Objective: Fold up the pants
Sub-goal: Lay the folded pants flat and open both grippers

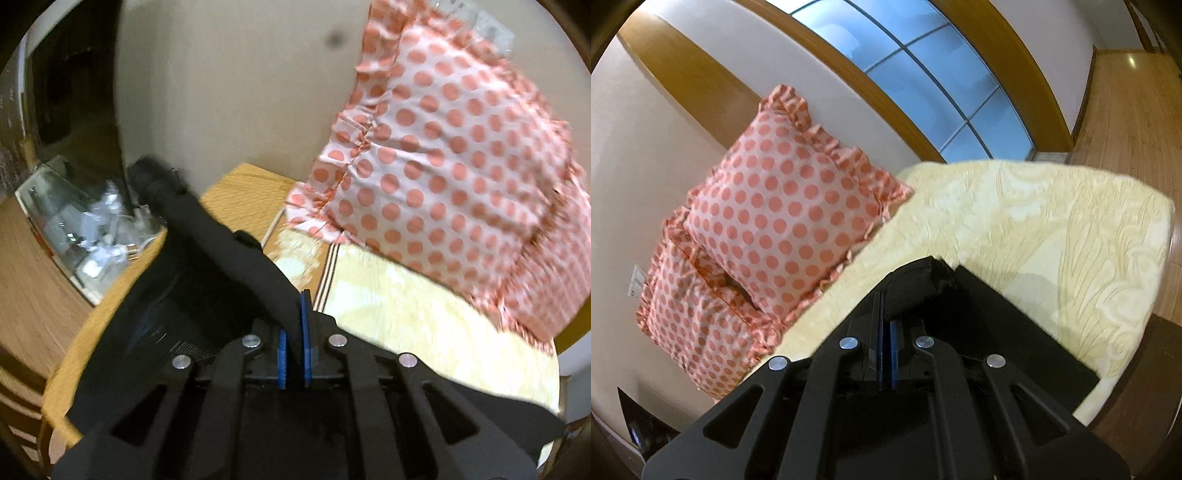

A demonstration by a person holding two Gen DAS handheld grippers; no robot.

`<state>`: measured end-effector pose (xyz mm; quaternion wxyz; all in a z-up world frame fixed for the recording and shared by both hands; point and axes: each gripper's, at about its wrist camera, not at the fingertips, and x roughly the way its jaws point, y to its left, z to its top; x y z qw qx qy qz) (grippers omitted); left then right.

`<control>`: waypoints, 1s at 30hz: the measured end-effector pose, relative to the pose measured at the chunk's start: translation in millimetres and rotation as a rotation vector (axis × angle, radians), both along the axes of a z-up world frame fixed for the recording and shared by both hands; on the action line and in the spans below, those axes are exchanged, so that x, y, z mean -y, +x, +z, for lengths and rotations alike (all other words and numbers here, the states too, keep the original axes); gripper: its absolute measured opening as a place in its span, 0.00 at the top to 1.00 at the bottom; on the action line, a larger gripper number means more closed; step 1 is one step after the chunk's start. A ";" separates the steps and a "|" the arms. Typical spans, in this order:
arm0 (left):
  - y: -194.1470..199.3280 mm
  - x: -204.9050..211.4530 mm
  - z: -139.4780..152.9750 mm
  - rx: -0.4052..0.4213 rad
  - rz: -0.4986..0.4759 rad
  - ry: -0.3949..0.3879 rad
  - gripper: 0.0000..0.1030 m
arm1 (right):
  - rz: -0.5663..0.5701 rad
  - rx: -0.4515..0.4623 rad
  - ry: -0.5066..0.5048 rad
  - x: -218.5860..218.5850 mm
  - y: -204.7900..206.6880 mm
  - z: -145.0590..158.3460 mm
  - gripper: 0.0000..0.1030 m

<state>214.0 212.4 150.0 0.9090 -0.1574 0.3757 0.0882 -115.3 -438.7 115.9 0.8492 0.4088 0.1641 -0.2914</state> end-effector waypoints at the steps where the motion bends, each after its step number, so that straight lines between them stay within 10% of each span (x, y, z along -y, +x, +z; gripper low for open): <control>1: -15.4 -3.3 -3.3 0.006 0.004 0.002 0.94 | -0.005 -0.008 -0.002 0.2 -3.4 0.9 0.98; 9: -134.8 -8.4 -87.6 -0.074 0.082 -0.018 0.94 | -0.054 -0.088 0.109 2.9 -37.4 -38.8 0.98; 18: -158.9 -6.8 -89.8 -0.018 0.101 -0.017 0.94 | -0.034 -0.029 0.091 -3.6 -46.4 -23.4 0.98; 30: -164.2 -17.0 -123.5 -0.078 0.131 -0.061 0.89 | -0.075 -0.185 0.202 -0.5 -53.6 -65.8 0.98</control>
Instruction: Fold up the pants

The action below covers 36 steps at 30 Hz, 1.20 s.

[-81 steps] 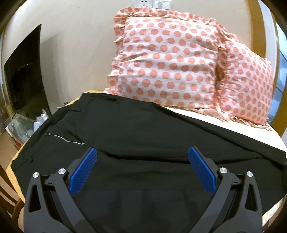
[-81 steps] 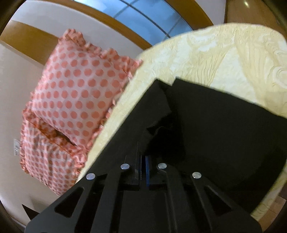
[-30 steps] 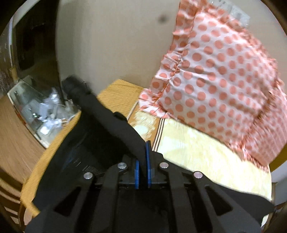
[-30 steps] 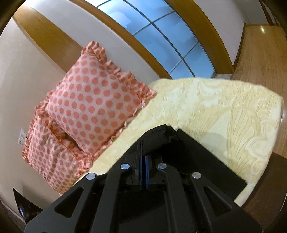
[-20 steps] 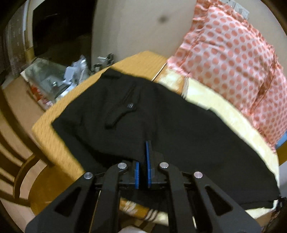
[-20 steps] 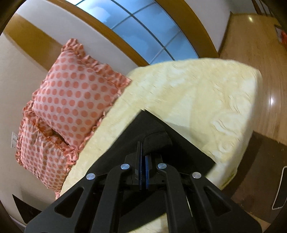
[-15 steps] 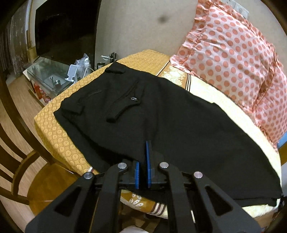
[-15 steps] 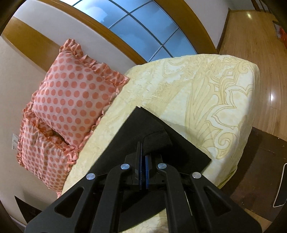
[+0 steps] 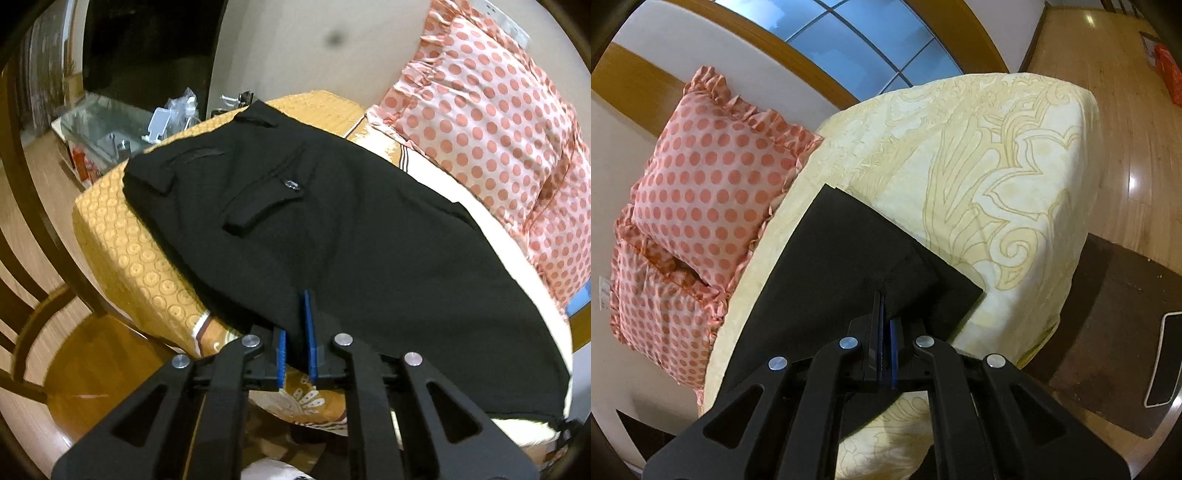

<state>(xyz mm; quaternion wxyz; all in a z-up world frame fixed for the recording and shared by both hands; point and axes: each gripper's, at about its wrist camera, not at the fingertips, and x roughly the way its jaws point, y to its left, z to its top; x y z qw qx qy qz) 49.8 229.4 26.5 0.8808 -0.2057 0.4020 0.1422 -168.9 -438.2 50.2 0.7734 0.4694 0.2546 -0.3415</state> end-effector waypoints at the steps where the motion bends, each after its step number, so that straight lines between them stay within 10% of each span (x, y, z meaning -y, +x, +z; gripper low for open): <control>1: 0.5 1.7 0.5 -0.002 -0.002 0.014 0.89 | 0.001 -0.003 -0.004 -0.6 0.0 1.3 0.98; 27: 0.0 -3.8 -0.4 0.010 -0.059 0.084 0.89 | 0.018 -0.075 -0.092 -12.2 -8.2 4.7 0.97; 32: -15.0 7.3 4.6 0.047 -0.056 0.173 0.43 | 0.002 -0.118 -0.156 -14.9 -11.6 9.7 0.79; 36: -36.2 22.0 22.1 0.128 -0.020 0.279 0.35 | -0.082 -0.192 -0.309 -22.6 -18.3 32.1 0.71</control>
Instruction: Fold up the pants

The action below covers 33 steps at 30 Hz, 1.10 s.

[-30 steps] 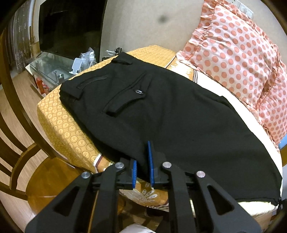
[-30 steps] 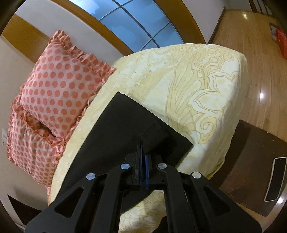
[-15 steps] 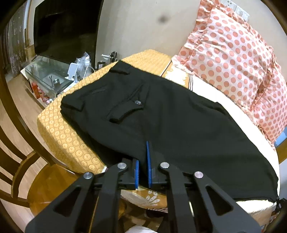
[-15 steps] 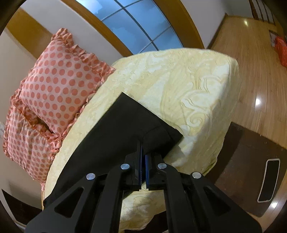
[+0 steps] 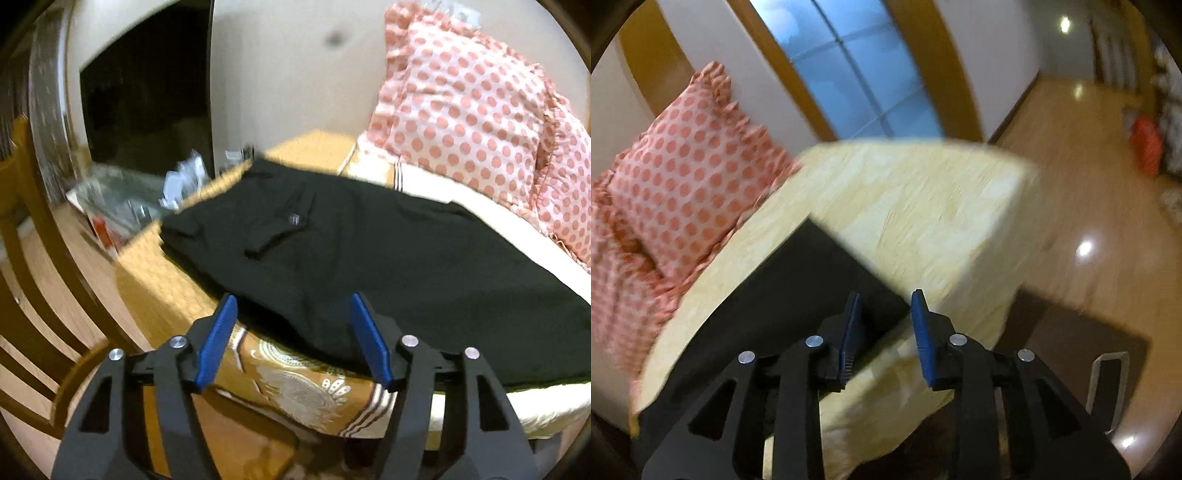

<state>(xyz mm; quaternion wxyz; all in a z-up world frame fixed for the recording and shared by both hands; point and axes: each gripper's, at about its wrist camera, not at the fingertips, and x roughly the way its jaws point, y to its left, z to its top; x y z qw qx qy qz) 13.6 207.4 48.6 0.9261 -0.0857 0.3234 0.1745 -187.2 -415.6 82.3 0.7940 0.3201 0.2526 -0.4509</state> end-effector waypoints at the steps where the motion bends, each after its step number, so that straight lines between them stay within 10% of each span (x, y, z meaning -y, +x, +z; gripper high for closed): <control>1: -5.4 5.1 6.0 0.031 0.000 0.018 0.32 | 0.028 0.001 -0.048 -6.0 6.9 9.5 0.71; 7: -5.7 65.5 32.9 0.168 -0.172 0.074 0.12 | 0.529 0.068 -0.138 -73.6 120.7 45.8 0.70; 17: 51.1 160.4 -5.1 0.051 -0.424 0.009 0.06 | 1.416 -0.049 0.062 -265.4 357.3 8.3 0.70; 33: 60.0 156.7 -40.8 -0.027 -0.448 -0.061 0.04 | 1.628 -0.346 -0.066 -371.2 437.8 -68.5 0.71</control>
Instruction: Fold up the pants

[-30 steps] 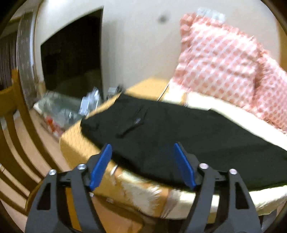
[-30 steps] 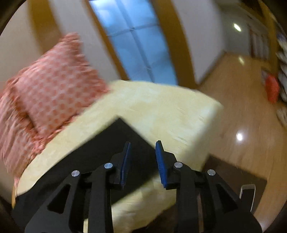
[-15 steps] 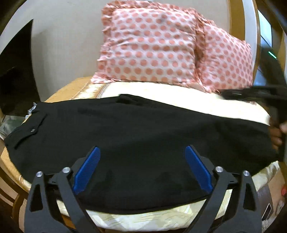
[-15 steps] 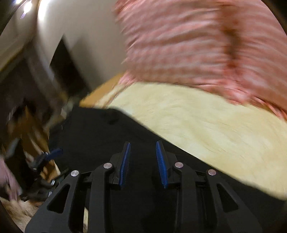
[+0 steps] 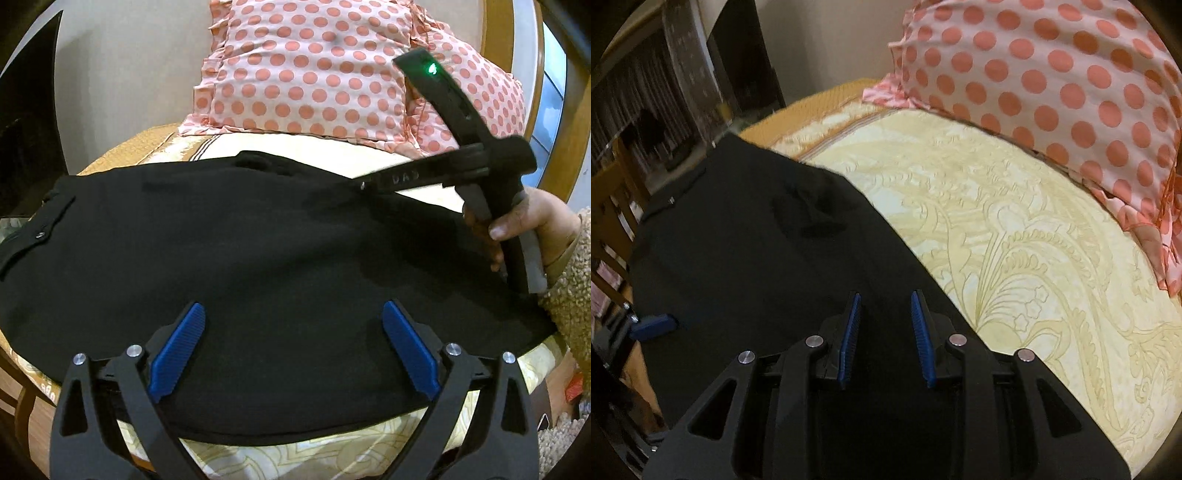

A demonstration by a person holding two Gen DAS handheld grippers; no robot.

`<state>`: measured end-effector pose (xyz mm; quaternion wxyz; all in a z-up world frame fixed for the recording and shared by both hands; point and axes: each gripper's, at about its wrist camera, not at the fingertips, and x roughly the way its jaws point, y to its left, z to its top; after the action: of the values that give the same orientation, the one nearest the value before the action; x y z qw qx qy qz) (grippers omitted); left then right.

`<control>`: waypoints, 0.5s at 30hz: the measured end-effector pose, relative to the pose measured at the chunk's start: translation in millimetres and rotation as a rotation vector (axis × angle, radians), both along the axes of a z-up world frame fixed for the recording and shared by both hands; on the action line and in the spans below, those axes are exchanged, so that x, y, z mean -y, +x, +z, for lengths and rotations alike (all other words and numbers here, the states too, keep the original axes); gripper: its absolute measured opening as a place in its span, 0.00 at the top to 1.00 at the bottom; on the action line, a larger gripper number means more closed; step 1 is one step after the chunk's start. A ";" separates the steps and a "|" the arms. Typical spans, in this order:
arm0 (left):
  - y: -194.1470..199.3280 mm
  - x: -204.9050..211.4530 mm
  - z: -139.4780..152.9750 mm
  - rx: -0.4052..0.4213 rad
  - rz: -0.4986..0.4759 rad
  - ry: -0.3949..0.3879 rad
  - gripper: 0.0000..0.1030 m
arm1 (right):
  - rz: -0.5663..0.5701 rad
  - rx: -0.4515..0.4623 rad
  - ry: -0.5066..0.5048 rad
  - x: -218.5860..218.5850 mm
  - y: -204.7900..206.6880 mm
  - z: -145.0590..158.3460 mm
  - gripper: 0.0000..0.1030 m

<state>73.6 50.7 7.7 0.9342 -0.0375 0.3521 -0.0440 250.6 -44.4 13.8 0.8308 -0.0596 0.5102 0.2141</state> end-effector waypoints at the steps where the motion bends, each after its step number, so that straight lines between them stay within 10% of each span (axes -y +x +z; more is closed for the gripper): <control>1: 0.4 0.5 -0.2 0.001 -0.002 0.001 0.03 | 0.007 0.006 -0.008 -1.5 2.6 -1.5 0.71; 15: 5.1 3.5 -1.2 0.006 -0.014 0.029 0.02 | 0.003 0.122 -0.095 -11.1 3.9 7.3 0.98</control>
<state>78.6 47.2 6.6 0.9354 -0.0212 0.3501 -0.0454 254.5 -33.3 21.1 0.8563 -0.1127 0.4682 0.1868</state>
